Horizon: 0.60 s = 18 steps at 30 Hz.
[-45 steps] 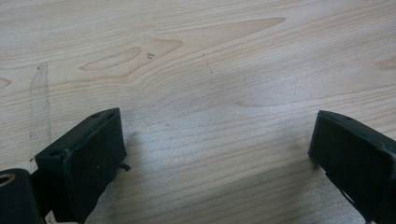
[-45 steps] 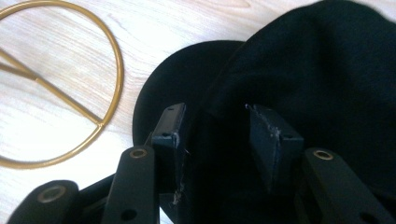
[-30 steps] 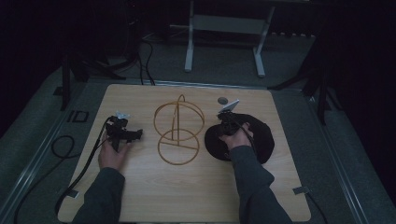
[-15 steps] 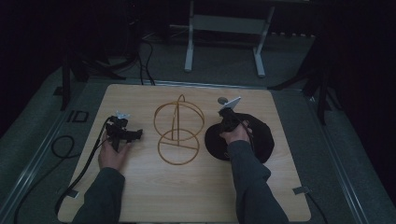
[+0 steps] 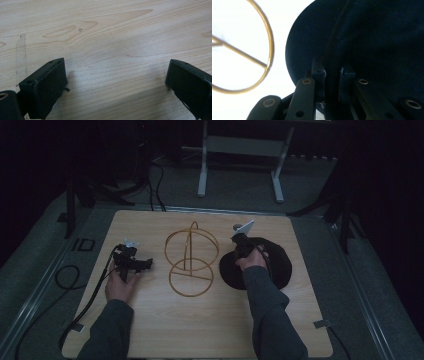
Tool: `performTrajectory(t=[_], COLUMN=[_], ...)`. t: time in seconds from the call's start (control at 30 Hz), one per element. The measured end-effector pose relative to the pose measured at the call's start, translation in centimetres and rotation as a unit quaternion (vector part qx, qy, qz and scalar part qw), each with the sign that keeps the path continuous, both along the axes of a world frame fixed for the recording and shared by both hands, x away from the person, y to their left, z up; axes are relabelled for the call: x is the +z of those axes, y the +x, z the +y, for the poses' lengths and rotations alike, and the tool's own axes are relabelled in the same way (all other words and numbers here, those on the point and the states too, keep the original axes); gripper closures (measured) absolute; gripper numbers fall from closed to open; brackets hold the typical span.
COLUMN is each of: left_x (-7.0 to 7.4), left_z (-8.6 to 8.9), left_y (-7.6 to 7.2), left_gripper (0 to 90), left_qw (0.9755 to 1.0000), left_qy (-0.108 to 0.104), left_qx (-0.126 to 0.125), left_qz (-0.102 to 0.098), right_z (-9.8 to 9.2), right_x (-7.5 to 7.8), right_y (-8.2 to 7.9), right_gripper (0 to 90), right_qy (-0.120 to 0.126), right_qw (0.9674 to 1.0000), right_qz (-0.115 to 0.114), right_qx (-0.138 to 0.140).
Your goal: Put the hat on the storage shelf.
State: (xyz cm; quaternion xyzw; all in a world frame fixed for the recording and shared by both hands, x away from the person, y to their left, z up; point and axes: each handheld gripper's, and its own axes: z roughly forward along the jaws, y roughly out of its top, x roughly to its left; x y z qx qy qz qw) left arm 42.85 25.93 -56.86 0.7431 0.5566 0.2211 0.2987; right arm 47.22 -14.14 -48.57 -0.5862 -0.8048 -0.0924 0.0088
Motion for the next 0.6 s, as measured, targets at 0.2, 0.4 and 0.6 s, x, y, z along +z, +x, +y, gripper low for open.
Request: performTrajectory(t=[0.2,0.4,0.6], left_x=[0.0,0.0,0.0], left_z=[0.0,0.0,0.0], left_y=[0.0,0.0,0.0], left_gripper=[3.2,3.2,3.2], left_qw=[1.0000,1.0000,1.0000], left_qy=[0.000,0.000,0.000], left_qx=[0.000,0.000,0.000], left_qz=[0.000,0.000,0.000], right_z=[0.1,-0.2,-0.4], right_x=[0.3,1.0,2.1], right_y=[-0.2,-0.3,-0.3], right_gripper=[80.0,79.9,79.8], right_qy=[-0.021,-0.027,-0.028], right_qw=[0.9988,0.9974,0.9963], right_qz=[0.002,-0.006,-0.013], right_qx=[0.044,0.067,0.080])
